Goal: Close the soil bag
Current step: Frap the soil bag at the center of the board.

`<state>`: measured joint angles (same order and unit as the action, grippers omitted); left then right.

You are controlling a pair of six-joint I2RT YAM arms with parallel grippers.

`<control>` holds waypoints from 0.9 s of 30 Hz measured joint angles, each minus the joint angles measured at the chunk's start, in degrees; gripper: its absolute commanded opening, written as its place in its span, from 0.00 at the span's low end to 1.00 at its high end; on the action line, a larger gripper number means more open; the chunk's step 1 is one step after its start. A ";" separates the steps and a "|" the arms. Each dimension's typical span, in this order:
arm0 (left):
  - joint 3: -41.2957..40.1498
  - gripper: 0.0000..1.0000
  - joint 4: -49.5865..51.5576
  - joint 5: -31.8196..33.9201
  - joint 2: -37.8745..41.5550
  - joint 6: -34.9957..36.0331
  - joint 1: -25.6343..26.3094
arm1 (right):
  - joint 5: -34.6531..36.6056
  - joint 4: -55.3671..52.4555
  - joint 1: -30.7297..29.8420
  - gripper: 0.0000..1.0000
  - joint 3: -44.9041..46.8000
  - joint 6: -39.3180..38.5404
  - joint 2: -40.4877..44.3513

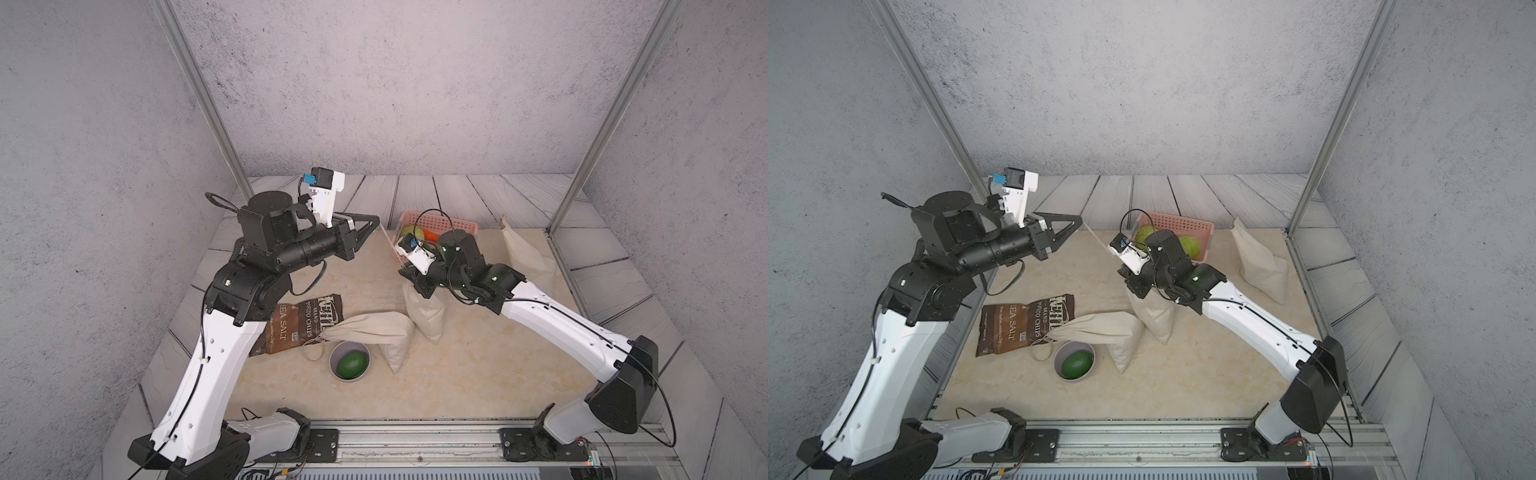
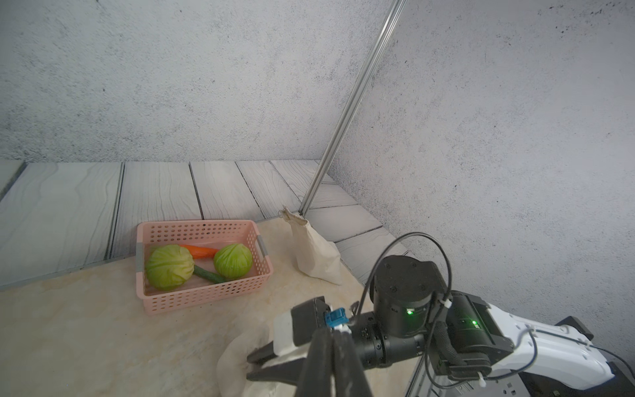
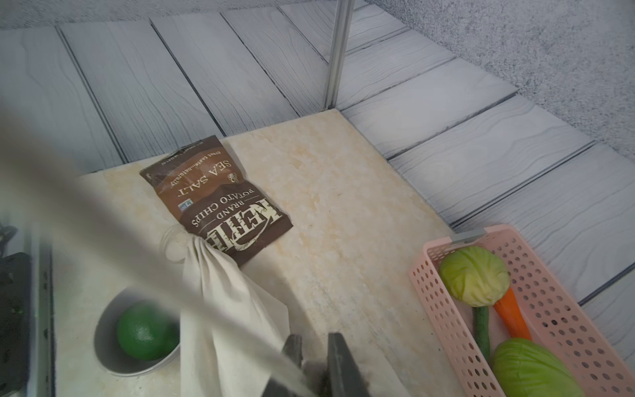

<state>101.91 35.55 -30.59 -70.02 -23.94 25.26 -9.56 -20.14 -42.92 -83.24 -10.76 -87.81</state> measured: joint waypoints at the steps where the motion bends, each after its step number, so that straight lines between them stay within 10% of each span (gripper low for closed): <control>1: 0.15 0.00 1.07 0.33 0.02 0.24 0.00 | 0.55 0.63 0.72 0.17 0.68 0.11 0.00; 27: 0.09 0.00 8.92 2.64 -0.79 -0.55 -5.92 | 5.01 5.92 10.14 0.24 7.28 4.00 1.11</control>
<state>102.00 44.47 -27.94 -70.81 -24.49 19.33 -4.56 -14.22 -32.77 -75.96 -6.76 -86.70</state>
